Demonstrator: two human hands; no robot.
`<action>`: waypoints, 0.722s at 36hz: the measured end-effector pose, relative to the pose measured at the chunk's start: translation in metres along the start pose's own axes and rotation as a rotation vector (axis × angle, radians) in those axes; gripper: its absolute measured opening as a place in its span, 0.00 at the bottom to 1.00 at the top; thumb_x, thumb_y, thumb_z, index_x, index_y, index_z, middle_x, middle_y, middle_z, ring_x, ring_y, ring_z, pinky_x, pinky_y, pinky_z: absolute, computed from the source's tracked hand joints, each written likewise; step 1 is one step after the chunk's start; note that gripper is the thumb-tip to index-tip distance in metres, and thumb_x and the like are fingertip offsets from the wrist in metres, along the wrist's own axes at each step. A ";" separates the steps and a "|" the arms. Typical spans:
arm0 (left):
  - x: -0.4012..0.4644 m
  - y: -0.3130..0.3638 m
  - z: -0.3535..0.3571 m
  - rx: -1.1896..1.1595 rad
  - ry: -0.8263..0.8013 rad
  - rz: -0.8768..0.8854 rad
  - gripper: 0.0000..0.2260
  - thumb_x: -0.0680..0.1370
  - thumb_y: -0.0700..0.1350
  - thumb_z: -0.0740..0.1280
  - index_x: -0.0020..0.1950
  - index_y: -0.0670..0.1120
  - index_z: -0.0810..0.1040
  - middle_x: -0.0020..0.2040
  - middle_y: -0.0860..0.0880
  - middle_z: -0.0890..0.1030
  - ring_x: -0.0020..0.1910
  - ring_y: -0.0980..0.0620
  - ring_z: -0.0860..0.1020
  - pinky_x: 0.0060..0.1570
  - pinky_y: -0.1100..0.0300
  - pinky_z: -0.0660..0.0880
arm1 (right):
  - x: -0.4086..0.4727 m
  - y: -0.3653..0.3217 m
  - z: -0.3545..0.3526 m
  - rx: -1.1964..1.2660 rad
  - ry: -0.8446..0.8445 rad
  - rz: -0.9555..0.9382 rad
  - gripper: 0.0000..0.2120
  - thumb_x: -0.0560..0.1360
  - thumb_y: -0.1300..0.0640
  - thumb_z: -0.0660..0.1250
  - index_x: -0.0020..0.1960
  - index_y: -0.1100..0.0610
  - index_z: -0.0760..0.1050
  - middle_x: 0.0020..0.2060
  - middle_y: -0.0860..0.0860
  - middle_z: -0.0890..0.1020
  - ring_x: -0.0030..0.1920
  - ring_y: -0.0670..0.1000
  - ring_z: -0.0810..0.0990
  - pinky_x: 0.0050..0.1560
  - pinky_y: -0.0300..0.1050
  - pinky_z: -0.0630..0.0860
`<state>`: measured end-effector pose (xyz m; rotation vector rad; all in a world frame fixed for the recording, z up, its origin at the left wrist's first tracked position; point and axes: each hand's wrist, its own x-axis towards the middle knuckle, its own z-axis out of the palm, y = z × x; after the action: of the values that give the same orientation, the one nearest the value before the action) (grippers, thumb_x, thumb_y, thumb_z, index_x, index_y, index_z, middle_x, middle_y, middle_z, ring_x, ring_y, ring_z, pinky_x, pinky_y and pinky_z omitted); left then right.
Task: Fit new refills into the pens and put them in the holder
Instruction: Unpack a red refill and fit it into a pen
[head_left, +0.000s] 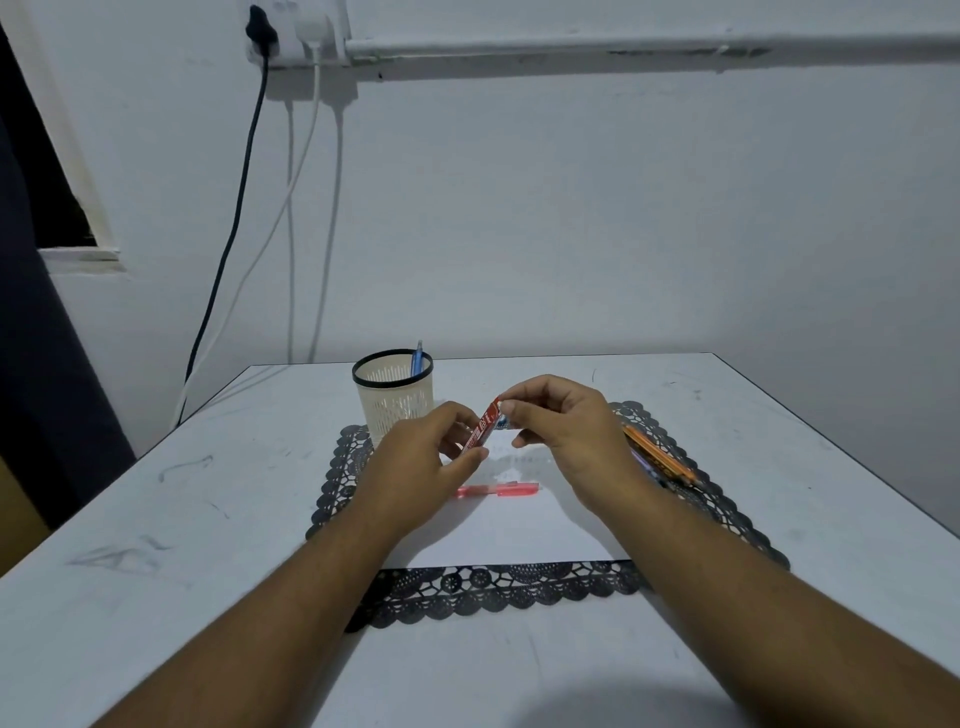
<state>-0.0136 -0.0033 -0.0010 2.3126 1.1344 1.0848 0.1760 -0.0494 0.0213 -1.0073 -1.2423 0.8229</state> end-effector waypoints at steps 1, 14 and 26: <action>0.000 0.000 0.000 -0.004 -0.002 0.001 0.10 0.77 0.49 0.75 0.56 0.55 0.80 0.45 0.60 0.84 0.44 0.62 0.82 0.48 0.51 0.82 | 0.000 -0.001 0.000 0.014 0.002 0.005 0.03 0.77 0.65 0.73 0.47 0.58 0.85 0.44 0.55 0.87 0.45 0.52 0.85 0.42 0.44 0.81; 0.000 -0.002 0.005 -0.028 -0.014 -0.039 0.11 0.76 0.46 0.76 0.55 0.55 0.79 0.46 0.59 0.85 0.43 0.63 0.81 0.46 0.60 0.79 | 0.010 -0.010 -0.017 0.305 0.209 0.021 0.02 0.78 0.64 0.72 0.48 0.60 0.80 0.40 0.55 0.85 0.39 0.52 0.83 0.37 0.44 0.81; 0.003 0.005 0.009 -0.411 0.044 -0.065 0.26 0.79 0.35 0.71 0.68 0.61 0.73 0.51 0.53 0.83 0.45 0.48 0.85 0.46 0.49 0.84 | 0.017 -0.007 -0.039 0.468 0.341 0.159 0.03 0.81 0.62 0.70 0.51 0.60 0.77 0.41 0.56 0.80 0.36 0.55 0.84 0.35 0.48 0.83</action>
<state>-0.0034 -0.0034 -0.0021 1.9299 0.8934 1.2184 0.2169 -0.0422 0.0325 -0.8232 -0.6429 0.9635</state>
